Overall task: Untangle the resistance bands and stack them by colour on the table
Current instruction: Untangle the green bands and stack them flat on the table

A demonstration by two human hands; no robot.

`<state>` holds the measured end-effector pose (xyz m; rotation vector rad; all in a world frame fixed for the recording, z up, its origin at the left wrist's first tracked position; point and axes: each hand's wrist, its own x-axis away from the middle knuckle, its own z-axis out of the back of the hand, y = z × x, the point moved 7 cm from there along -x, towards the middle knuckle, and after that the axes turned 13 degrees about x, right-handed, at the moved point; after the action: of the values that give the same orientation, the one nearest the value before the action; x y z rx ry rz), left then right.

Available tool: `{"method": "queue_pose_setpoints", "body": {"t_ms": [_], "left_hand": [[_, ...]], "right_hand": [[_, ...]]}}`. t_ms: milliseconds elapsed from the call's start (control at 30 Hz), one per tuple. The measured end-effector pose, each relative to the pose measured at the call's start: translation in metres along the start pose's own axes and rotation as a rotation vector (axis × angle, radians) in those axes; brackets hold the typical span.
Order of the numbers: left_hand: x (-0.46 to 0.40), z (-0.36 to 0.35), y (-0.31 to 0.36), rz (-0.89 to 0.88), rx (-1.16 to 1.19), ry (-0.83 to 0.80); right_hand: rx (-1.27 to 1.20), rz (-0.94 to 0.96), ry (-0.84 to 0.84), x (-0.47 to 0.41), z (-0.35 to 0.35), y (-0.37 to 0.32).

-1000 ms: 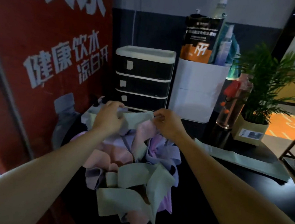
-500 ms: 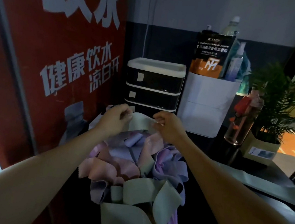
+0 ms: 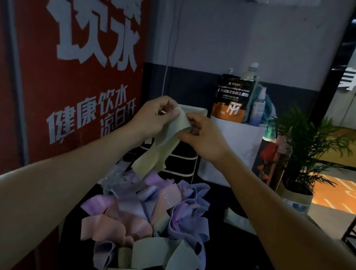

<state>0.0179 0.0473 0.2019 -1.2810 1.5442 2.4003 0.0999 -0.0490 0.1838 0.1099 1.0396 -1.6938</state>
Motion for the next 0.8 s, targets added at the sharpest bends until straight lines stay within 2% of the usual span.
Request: {"method": "queue_pose_setpoints", "body": {"t_ms": [167, 333, 500, 600, 800], "left_hand": [[-0.004, -0.018, 0.022, 0.078, 0.182, -0.014], [0.004, -0.036, 0.028, 0.183, 0.375, 0.010], [0.029, -0.064, 0.021, 0.321, 0.481, -0.172], [0.033, -0.069, 0.023, 0.288, 0.534, -0.184], [0.026, -0.068, 0.032, 0.192, 0.532, -0.037]], "right_hand": [[0.106, 0.004, 0.250, 0.003, 0.043, -0.016], [0.186, 0.022, 0.301, 0.013, 0.066, -0.030], [0.185, -0.058, 0.428, 0.019, 0.101, -0.023], [0.186, -0.098, 0.470, 0.025, 0.119, -0.013], [0.247, -0.208, 0.425, 0.050, 0.129, 0.016]]}}
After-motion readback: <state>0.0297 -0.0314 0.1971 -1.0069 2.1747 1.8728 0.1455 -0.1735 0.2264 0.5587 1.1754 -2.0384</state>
